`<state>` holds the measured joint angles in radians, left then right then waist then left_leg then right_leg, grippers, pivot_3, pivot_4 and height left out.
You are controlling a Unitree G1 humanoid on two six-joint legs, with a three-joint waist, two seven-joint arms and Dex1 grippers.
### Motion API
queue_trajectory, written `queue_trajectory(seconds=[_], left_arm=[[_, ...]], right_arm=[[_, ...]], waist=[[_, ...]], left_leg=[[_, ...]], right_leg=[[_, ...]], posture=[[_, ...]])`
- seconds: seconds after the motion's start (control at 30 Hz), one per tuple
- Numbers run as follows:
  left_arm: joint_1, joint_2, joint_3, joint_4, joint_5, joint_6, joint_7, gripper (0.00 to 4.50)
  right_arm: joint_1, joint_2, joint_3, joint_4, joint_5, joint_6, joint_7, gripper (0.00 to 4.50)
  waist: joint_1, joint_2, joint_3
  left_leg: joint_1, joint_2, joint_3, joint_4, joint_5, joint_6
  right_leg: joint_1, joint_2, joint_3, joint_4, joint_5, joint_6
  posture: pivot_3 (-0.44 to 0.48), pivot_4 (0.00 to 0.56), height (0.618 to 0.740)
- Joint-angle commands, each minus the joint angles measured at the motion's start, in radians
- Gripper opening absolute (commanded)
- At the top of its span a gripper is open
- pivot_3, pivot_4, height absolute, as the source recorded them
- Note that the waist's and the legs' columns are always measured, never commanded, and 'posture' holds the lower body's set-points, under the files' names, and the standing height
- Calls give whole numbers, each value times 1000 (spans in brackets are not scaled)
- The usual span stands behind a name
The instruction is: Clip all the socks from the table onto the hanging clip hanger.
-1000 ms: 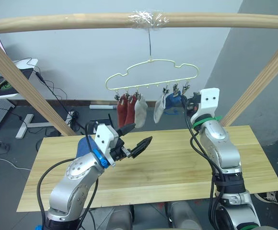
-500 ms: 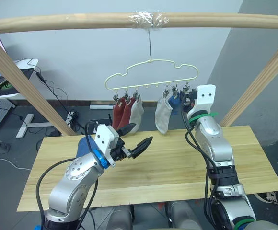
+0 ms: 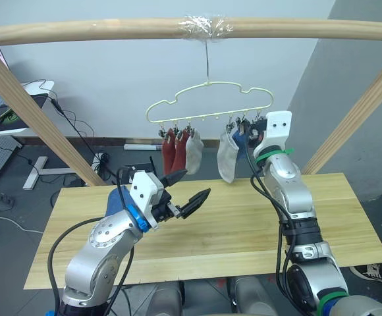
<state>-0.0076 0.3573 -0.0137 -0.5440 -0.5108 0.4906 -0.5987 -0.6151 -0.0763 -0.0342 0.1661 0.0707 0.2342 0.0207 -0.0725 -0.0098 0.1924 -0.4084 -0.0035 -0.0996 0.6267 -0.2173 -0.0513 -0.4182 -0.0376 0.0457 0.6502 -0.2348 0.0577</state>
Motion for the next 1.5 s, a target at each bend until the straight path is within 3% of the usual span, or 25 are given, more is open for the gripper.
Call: queue_trajectory(seconds=[0.03, 0.33, 0.43, 0.57, 0.63, 0.87, 1.2, 1.5], left_arm=[[2, 4, 4, -40, -25, -6, 4, 4500], [6, 3, 4, -44, -21, -4, 11, 4500], [4, 2, 2, -41, -21, -4, 12, 4500], [1, 2, 1, -38, -22, -4, 15, 4500], [1, 2, 0, -38, -22, -5, 18, 4500], [10, -14, 41, 19, 6, 3, 85, 4500], [-22, 113, 188, 533, 225, -137, 190, 4500], [-254, 148, 151, 1077, 341, -316, 124, 4500]], right_arm=[[-32, -1, -18, -4, 8, -36, 6, 2422], [-50, 6, -33, 35, 20, -44, 18, 2422], [-58, 16, -50, 45, 41, -41, 17, 1804], [-66, 24, -70, 56, 65, -37, 12, 454], [-69, 21, -75, 58, 65, -39, 15, 19], [-64, -38, -77, 8, 73, 28, 63, 5], [-68, -218, -67, -181, 210, 485, 253, 5], [-55, -235, -71, -250, 231, 614, 243, 5]], waist=[[2, 0, 0], [13, 0, 0], [16, 0, 0], [16, 0, 0], [16, 0, 0], [17, 0, 0], [18, 0, 0], [23, 0, 0]], left_leg=[[0, 0, 0, 0, 0, 0], [1, 0, 0, 1, 0, 0], [4, 0, 0, 0, 0, 0], [9, 0, 0, 1, 0, 0], [9, 0, 0, 1, 0, 0], [9, 0, 0, 1, 0, 0], [10, 0, -2, 1, 0, 0], [9, 0, -2, 0, 0, 0]], right_leg=[[0, 0, 0, 0, 0, 0], [0, 0, 0, 2, 0, 0], [4, 0, 0, 2, 0, 0], [9, 0, 0, 0, 0, 0], [10, 0, 0, 0, 0, 0], [10, 0, 0, 0, 0, 0], [10, 1, -1, 0, -3, 3], [10, 0, -2, -2, -2, 4]], posture=[[6, 138, 740], [14, 145, 740], [14, 146, 740], [14, 146, 740], [14, 148, 740], [1, 154, 740], [-34, 164, 740], [-56, 172, 740]])
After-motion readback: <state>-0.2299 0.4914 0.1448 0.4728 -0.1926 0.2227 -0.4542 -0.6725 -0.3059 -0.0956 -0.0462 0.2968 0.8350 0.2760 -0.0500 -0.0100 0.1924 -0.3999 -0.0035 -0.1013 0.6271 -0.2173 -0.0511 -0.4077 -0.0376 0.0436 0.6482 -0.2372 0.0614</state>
